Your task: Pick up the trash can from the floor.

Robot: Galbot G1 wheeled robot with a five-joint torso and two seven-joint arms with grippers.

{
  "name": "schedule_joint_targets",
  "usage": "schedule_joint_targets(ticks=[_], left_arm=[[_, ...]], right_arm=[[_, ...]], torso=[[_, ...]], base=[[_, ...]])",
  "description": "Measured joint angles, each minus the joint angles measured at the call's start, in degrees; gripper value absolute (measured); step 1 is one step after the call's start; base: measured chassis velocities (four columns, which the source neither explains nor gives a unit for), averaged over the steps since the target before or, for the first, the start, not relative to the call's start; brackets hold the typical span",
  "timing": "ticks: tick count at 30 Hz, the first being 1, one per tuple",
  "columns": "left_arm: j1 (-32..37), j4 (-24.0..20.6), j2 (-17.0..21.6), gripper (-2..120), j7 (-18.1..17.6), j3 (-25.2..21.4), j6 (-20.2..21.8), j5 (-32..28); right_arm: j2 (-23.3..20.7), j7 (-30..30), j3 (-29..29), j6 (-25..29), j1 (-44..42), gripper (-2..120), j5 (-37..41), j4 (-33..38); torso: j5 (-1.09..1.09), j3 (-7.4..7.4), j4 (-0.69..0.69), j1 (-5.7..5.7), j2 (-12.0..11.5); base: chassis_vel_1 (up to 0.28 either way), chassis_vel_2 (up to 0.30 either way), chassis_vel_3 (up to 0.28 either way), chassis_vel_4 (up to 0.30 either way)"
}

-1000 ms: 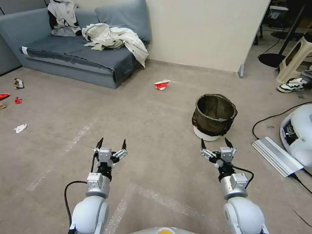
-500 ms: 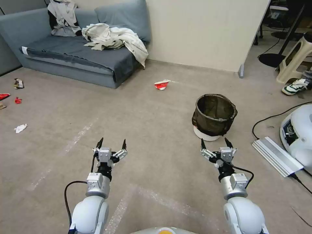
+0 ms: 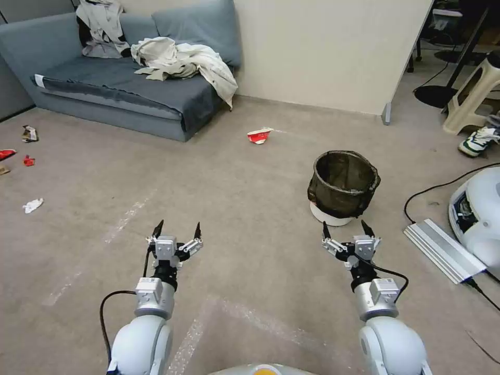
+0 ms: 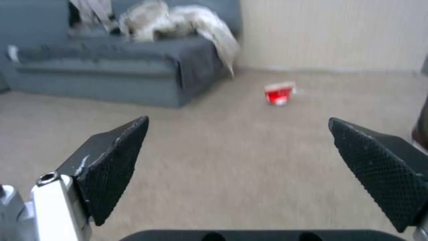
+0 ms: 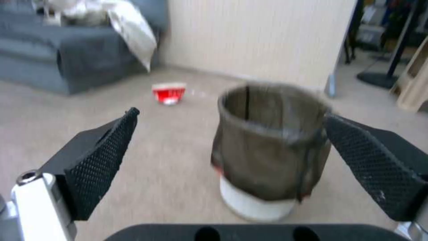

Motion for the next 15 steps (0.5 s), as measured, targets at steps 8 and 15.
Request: schedule_joint_targets(ticks=[8, 15], left_arm=[[5.1, -11.4, 1.6, 100, -2.8, -1.2, 3.2, -3.5], [8.7, -19.5, 2.7, 100, -4.8, -2.1, 5.4, -5.9]], right_arm=[[2.2, 1.1, -0.3, -2.6, -4.4, 100, -1.9, 10.2], [4.4, 2.2, -0.9, -4.6, -9.1, 100, -4.1, 19.1]], torso=[[-0.02, 0.00, 0.00, -0.01, 0.0], [-0.02, 0.00, -0.01, -0.01, 0.0]], base=[[0.000, 0.000, 0.000, 0.000], [0.000, 0.000, 0.000, 0.000]])
